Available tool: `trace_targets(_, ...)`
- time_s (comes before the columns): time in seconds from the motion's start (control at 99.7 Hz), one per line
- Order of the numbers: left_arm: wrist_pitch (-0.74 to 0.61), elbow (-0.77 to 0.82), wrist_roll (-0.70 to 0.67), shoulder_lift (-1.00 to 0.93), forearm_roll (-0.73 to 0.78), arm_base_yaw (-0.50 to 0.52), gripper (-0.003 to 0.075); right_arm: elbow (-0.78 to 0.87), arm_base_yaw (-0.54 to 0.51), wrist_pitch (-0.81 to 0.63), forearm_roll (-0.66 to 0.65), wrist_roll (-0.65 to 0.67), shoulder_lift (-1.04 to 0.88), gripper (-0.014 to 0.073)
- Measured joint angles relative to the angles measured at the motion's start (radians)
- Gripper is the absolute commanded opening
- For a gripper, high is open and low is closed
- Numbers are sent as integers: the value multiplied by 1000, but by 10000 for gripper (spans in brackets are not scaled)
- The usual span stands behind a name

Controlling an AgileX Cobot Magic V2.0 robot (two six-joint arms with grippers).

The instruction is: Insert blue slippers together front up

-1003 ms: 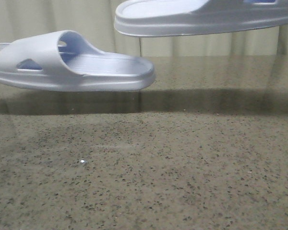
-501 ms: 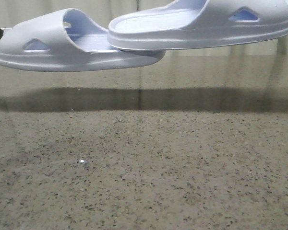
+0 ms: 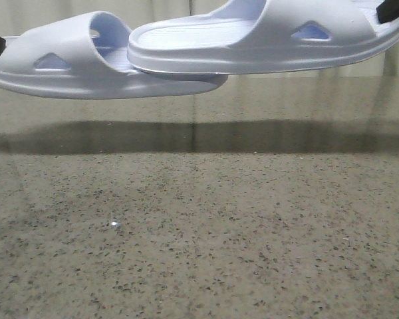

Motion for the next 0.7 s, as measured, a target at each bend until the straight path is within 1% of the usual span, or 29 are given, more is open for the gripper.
trace_targets(0.301, 0, 0, 2, 0, -19, 0, 15, 0, 51, -41, 79, -77, 78, -107)
trace_targets(0.572, 0, 0, 2, 0, -42, 0, 16, 0, 118, -96, 115, -126, 131, -107)
trace_targets(0.702, -3, 0, -2, 0, -44, -17, 15, 0, 140, -109, 168, -177, 155, -107)
